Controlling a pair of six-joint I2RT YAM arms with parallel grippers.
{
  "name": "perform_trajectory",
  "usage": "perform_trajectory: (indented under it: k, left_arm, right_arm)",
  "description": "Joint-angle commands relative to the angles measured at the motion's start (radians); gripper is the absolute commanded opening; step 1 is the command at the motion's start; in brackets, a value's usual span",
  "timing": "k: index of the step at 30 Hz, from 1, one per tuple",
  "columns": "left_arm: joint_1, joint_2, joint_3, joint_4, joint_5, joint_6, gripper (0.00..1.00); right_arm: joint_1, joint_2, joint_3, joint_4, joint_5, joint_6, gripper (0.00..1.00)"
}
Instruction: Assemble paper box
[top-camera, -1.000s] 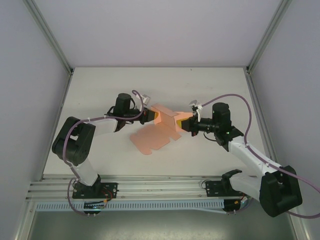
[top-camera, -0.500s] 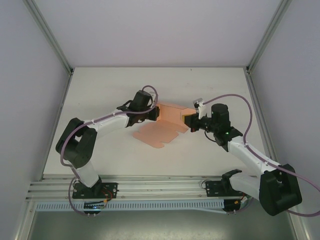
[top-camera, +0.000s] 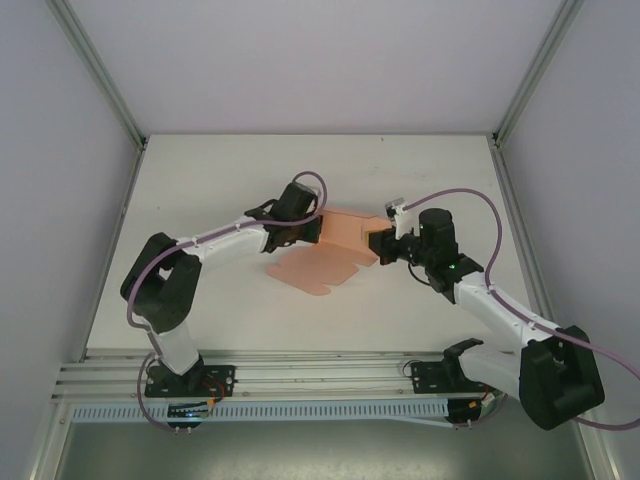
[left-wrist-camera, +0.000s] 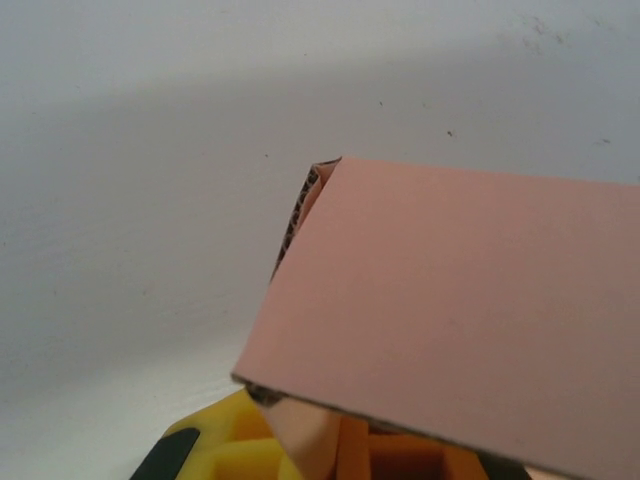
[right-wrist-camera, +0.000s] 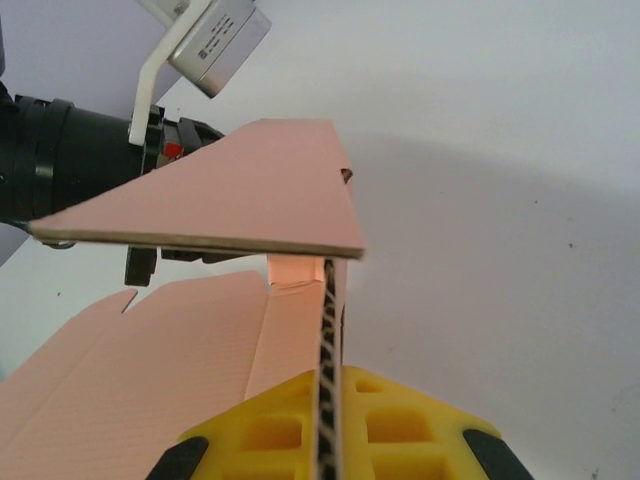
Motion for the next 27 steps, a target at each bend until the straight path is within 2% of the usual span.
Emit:
perform_trajectory:
  k: [1,4,5,15,21,27]
  left_arm:
    - [0.057,-0.041,-0.079,0.071,-0.057,0.118,0.02]
    - [0.060,-0.105,-0.129,0.151,0.028,0.131,0.22]
    - [0.063,-0.122,-0.143,0.172,0.046,0.130,0.25]
    - [0.174,-0.232,-0.277,0.360,0.372,0.094,0.33]
    - [0.187,-0.274,-0.322,0.408,0.410,0.160,0.47]
    - [0.197,-0.236,-0.302,0.435,0.549,0.166,0.50]
  right_arm:
    - [0.013,-0.027,0.018,0.055,-0.089,-0.046,0.00]
    - [0.011,-0.031,0.018,0.058,-0.117,-0.063,0.00]
    - [0.013,-0.032,0.018,0.063,-0.122,-0.059,0.00]
    - [0.013,-0.048,0.026,0.063,-0.237,-0.063,0.00]
    - [0.011,-0.048,0.039,0.060,-0.283,-0.064,0.00]
    - [0.011,-0.040,0.056,0.039,-0.301,-0.069,0.00]
